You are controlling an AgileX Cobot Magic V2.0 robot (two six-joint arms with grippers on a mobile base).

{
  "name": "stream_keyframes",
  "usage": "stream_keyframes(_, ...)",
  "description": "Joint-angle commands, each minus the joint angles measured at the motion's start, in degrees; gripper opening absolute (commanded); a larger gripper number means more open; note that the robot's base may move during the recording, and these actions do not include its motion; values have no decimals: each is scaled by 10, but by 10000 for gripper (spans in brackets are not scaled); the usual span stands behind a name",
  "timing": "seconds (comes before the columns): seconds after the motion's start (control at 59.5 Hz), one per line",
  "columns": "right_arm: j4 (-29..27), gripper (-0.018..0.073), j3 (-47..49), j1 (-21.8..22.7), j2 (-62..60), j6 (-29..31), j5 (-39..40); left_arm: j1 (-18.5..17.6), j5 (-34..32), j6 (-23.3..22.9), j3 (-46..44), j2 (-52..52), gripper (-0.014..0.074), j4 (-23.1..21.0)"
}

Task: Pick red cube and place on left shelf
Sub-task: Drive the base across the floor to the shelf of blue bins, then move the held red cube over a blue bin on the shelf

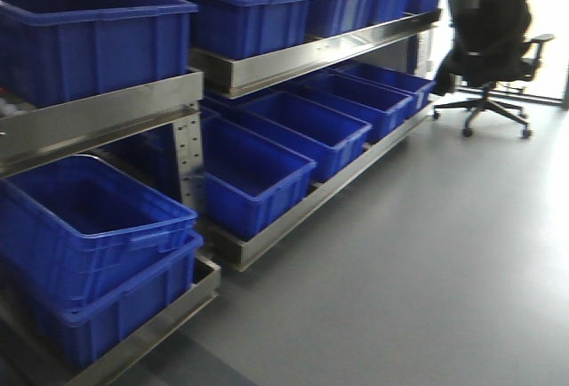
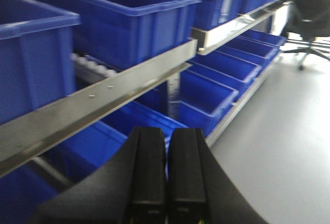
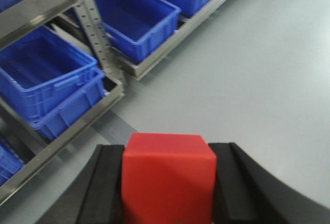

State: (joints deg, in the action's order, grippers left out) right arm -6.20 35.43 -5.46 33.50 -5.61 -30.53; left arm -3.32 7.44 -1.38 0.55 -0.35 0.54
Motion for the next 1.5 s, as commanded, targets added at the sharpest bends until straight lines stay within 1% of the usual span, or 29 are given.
stream_keyframes(0.0,-3,55,17,-1,-1,3,46,-2,-51,0,13,-8,102,-2)
stream_keyframes(1.48,-3,55,17,-1,-1,3,46,-2,-51,0,13,-8,102,-2)
